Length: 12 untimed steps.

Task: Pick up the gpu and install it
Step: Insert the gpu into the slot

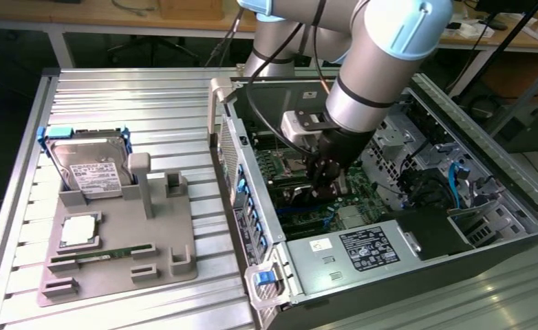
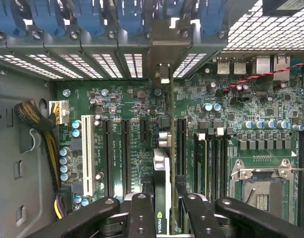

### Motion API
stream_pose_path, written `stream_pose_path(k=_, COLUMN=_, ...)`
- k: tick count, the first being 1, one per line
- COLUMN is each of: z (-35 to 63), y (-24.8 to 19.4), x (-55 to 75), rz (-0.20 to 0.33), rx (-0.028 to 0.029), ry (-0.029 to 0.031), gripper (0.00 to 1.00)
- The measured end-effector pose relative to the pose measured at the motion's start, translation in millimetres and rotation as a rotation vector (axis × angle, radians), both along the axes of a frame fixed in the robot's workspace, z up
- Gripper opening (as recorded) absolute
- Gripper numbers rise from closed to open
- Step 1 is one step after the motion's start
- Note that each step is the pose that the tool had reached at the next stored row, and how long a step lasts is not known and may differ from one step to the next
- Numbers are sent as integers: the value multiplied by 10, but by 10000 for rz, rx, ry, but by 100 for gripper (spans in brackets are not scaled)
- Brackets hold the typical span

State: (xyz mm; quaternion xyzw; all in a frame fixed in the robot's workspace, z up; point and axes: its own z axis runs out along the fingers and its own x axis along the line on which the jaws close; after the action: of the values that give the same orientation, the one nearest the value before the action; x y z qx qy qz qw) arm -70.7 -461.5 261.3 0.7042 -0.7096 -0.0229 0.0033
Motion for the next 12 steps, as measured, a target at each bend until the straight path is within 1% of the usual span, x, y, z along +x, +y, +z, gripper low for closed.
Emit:
stream_pose_path(k=3, z=0, y=-11, x=0, rz=-1, rx=-2, ry=8, gripper=27)
stream_pose_path(k=7, z=-7, y=-14, x=0, rz=0, rx=-1, ry=7, gripper=27)
stream_pose_path(k=12, z=-83, y=-15, x=-4, rz=-1, rx=-9, ry=11, gripper=27)
